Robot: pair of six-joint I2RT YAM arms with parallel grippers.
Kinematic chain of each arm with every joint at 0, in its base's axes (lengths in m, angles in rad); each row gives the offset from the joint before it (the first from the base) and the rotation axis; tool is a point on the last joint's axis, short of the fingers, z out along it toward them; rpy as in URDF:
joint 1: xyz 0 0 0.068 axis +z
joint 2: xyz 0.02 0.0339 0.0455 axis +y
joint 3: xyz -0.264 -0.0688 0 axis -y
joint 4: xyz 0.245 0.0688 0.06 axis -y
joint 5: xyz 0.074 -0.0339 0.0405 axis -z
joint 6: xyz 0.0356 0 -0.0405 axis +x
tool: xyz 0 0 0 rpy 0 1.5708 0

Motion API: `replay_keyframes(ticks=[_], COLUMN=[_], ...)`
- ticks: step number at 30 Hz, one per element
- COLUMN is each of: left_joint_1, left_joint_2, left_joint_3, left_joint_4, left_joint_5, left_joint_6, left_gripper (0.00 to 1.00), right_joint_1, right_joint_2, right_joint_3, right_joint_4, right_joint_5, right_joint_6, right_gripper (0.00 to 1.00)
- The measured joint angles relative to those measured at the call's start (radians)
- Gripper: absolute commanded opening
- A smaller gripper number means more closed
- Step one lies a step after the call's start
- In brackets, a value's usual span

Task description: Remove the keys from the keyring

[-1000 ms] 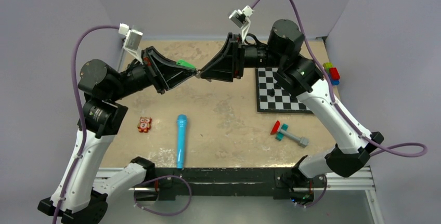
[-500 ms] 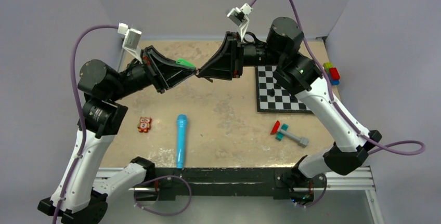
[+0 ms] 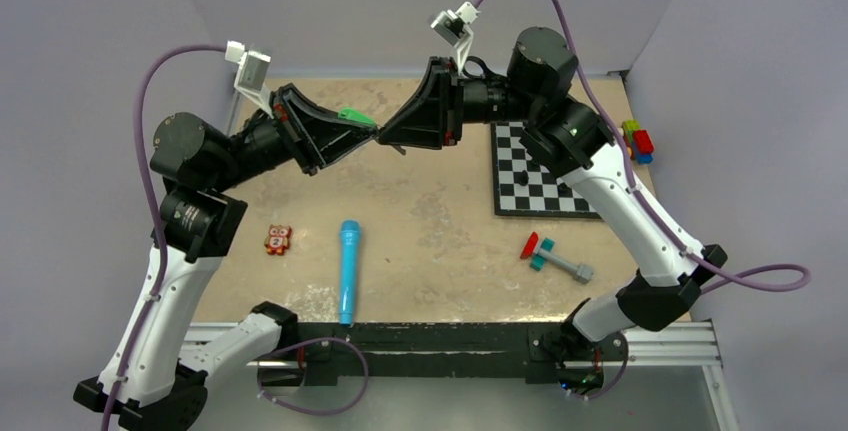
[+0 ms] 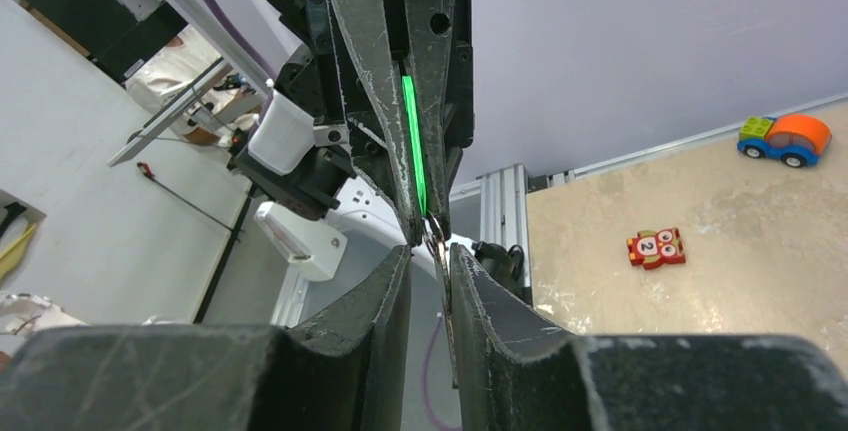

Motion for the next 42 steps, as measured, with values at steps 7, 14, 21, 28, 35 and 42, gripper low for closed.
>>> replay_keyframes(ticks=[7,14,21,28,35,42], left_joint_1=[0.000,0.000,0.001,0.000,0.000,0.000], left_joint_2=[0.000,-0.001,-0.005,-0.017,-0.010,-0.003], left_joint_3=[0.000,0.000,-0.007,-0.017,0.077,0.258], left_joint_4=[0.011,0.027,0.065,0.055,-0.157,-0.490], left_joint_5=[0.000,0.012,0.026,0.040,0.060,-0.009], left_joint_6=[-0.007,-0.016,-0.043,-0.065,0.023,0.245], left_gripper=[0.00,0.00,0.00,0.55,1.00,0.97], right_joint_1=[0.000,0.000,0.000,0.005,0.005,0.005], right_joint_2=[0.000,0.002,0.002,0.002,-0.011,-0.069], right_joint_3=[0.005,0.006,0.014,0.014,0.013,-0.034], right_joint_4=[-0.001,0.003,0.019,0.002,-0.159,-0.344], right_joint_5=[-0.003,-0.007,-0.018,-0.021,0.029,0.078], right_joint_6=[-0.002,0.001,0.002,-0.016,-0.128,-0.233], right_gripper=[0.18,0.00,0.00,0.00,0.00,0.00])
